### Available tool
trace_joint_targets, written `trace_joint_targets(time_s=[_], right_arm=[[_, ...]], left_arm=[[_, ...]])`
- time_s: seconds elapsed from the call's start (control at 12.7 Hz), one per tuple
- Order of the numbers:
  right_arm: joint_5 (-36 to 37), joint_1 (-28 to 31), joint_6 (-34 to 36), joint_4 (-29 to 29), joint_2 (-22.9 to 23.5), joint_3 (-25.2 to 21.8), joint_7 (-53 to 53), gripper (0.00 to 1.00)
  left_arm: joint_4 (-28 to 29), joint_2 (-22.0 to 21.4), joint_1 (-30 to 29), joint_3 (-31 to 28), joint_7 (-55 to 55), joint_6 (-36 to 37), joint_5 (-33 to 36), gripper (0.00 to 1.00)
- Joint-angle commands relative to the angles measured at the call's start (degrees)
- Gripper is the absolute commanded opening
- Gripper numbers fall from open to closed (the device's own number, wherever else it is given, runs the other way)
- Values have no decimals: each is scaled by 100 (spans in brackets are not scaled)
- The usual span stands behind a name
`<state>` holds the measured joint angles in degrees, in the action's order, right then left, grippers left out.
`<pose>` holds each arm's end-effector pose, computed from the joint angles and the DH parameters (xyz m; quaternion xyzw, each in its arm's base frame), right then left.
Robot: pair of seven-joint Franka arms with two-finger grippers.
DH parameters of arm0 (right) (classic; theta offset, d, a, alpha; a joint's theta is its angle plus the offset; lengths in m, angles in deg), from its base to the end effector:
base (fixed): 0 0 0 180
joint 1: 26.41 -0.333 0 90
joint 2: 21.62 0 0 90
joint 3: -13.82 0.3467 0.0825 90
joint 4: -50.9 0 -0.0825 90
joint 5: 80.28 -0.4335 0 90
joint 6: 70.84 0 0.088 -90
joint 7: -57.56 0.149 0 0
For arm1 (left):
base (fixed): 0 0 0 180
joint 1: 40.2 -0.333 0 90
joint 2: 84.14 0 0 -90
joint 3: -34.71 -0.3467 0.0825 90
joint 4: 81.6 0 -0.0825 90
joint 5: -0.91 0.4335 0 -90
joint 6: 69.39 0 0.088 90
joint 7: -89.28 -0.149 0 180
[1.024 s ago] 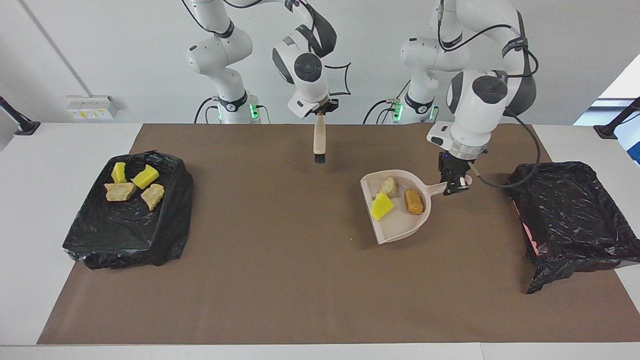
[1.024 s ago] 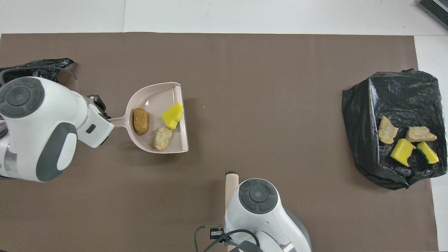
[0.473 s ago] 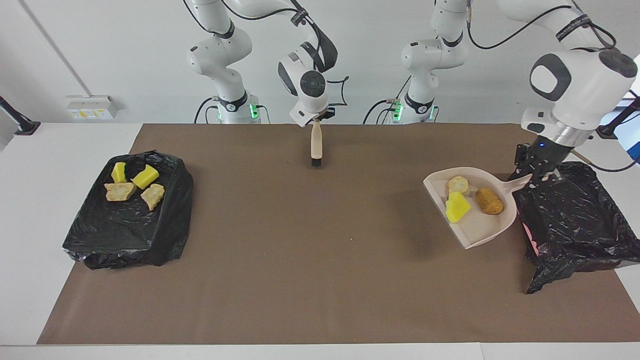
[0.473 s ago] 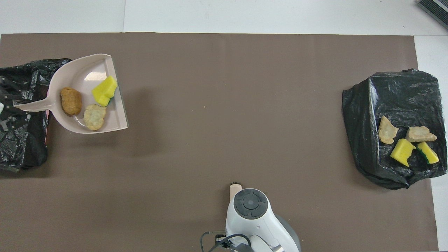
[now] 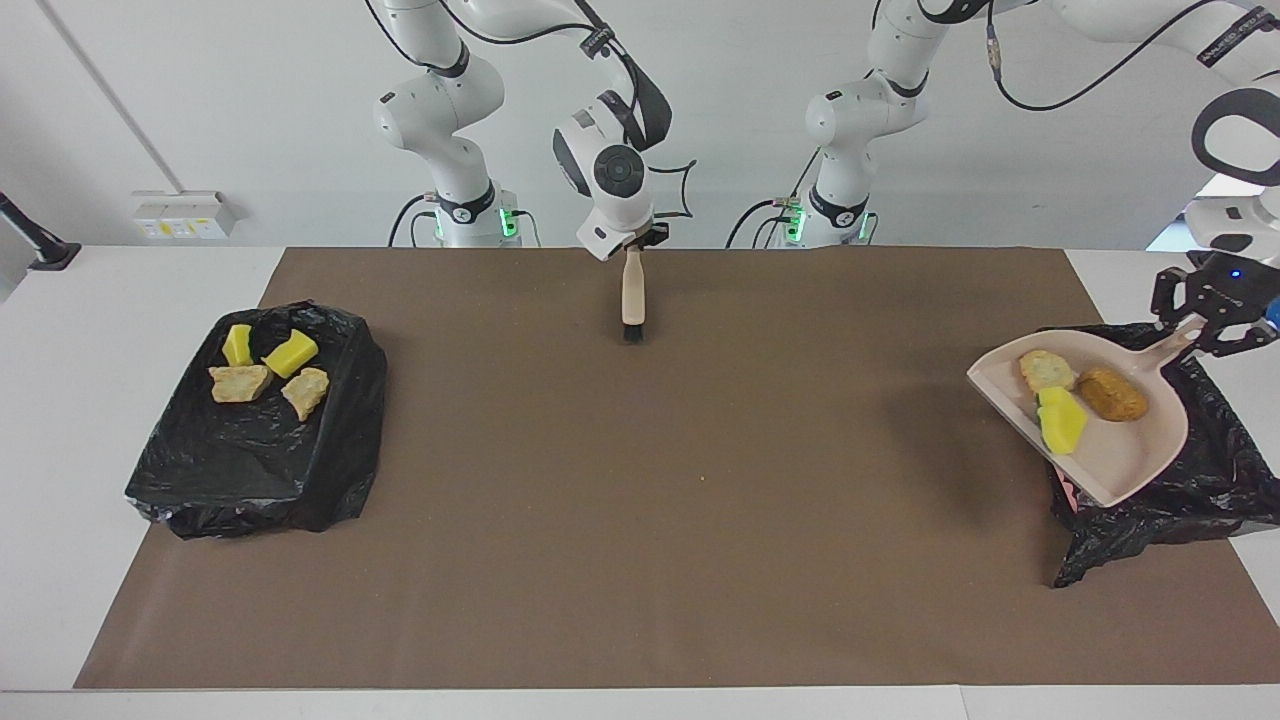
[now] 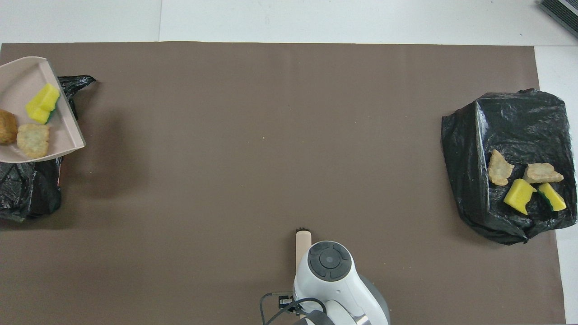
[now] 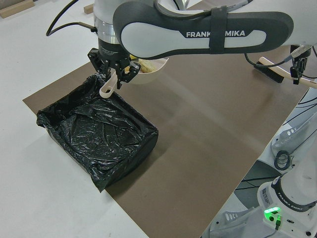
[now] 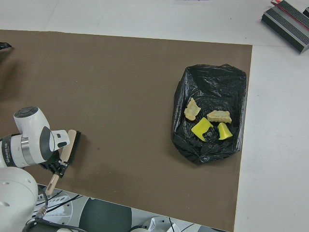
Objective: Sweep and dump trash in bin
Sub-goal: 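Tip the dustpan over the black bag with the left gripper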
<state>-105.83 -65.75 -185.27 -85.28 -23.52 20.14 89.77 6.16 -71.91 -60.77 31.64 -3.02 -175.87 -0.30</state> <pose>0.3035 0.3715 0.2753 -0.9690 0.0117 0.2443 0.0351 0.6430 0.2755 0.5225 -0.8253 0.5618 -0.0340 0.0457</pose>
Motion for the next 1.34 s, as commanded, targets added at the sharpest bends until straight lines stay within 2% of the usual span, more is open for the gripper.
trace_joint_targets(time_s=[0.0,0.08,0.24,0.39,0.47,0.55,0.63,0.71,0.87,0.95,1.02,1.26], right_arm=[[-29,119,-140,-50,5,9,-250,0],[-29,120,-141,-50,14,9,-241,0],[-29,120,-149,-59,23,9,-233,0],[-20,120,-158,-59,32,18,-241,0],[-29,120,-167,-59,32,10,-250,7],[-20,120,-176,-67,40,18,-241,25],[-20,120,-176,-67,75,18,-241,37],[-20,120,-176,-67,84,18,-241,50],[-11,111,-184,-32,102,10,-241,68],[32,111,-184,11,137,9,-233,87],[120,102,-176,134,198,9,-215,100],[400,119,-176,450,260,-25,-145,100]], left_arm=[[-1039,612,-403,88,-620,206,610,0],[-1225,780,-526,35,-727,197,674,0],[-1244,860,-773,79,-1051,-39,841,0],[-1253,965,-774,79,-1517,-372,1532,0],[-1244,1001,-721,79,-1554,-513,2023,0],[-1201,1010,-695,88,-1546,-628,2585,0],[-1157,1018,-686,96,-1519,-664,2939,0],[-1139,1019,-660,96,-1502,-716,3125,0],[-1139,1010,-502,96,-1510,-708,3660,0],[-1139,1018,-414,88,-1510,-699,3863,0],[-1139,1019,-335,88,-1502,-708,4039,0],[-1200,1010,-308,70,-1493,-708,4374,0]])
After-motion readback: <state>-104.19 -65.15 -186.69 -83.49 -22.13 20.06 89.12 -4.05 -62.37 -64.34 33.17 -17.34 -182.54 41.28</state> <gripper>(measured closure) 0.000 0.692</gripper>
